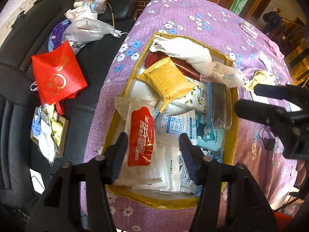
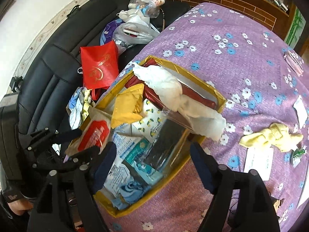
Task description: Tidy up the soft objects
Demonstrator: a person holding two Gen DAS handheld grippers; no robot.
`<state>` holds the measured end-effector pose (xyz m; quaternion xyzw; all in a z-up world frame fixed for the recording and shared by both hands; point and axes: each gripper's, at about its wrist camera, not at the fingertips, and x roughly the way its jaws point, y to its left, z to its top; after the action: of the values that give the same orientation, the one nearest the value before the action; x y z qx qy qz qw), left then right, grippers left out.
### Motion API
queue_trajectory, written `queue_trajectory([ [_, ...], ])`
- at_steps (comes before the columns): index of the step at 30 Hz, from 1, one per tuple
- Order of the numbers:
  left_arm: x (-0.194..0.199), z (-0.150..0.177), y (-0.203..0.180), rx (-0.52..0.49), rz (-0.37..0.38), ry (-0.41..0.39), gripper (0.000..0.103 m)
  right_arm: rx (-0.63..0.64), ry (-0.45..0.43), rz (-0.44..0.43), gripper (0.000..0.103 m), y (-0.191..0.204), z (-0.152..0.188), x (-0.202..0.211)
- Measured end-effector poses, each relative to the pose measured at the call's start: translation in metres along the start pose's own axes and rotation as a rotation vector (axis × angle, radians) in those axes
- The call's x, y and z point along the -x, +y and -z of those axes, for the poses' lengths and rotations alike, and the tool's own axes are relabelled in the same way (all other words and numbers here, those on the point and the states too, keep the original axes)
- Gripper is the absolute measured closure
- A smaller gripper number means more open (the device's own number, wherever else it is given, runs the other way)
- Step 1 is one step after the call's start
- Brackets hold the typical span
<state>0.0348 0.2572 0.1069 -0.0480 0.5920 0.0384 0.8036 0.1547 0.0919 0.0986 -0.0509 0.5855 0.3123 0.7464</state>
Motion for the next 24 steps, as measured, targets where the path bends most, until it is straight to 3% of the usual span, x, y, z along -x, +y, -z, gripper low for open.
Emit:
queue_trajectory([
  [8, 0.016, 0.005, -0.010, 0.013, -0.022, -0.038, 0.035, 0.011, -0.007, -0.005, 0.021, -0.004, 0.019, 0.014],
  [12, 0.028, 0.011, -0.014, 0.025, -0.079, -0.077, 0.035, 0.032, -0.023, 0.014, 0.020, -0.005, 0.031, 0.022],
  [14, 0.035, 0.014, -0.016, 0.032, -0.135, -0.105, 0.035, 0.038, -0.030, 0.031, 0.018, -0.007, 0.037, 0.026],
  [16, 0.047, 0.019, -0.022, 0.025, -0.285, -0.174, 0.034, 0.045, -0.041, 0.041, 0.014, -0.010, 0.043, 0.031],
  [18, 0.061, 0.024, -0.028, 0.018, -0.377, -0.238, 0.034, 0.054, -0.047, 0.042, 0.013, -0.013, 0.048, 0.035],
  [20, 0.069, 0.027, -0.027, 0.038, -0.361, -0.255, 0.034, 0.057, -0.048, 0.036, 0.013, -0.014, 0.052, 0.037],
  [22, 0.075, 0.030, -0.025, 0.080, -0.277, -0.247, 0.034, 0.059, -0.048, 0.025, 0.013, -0.015, 0.056, 0.037],
  [24, 0.078, 0.035, -0.027, 0.111, -0.243, -0.235, 0.035, 0.066, -0.050, 0.024, 0.013, -0.015, 0.060, 0.038],
])
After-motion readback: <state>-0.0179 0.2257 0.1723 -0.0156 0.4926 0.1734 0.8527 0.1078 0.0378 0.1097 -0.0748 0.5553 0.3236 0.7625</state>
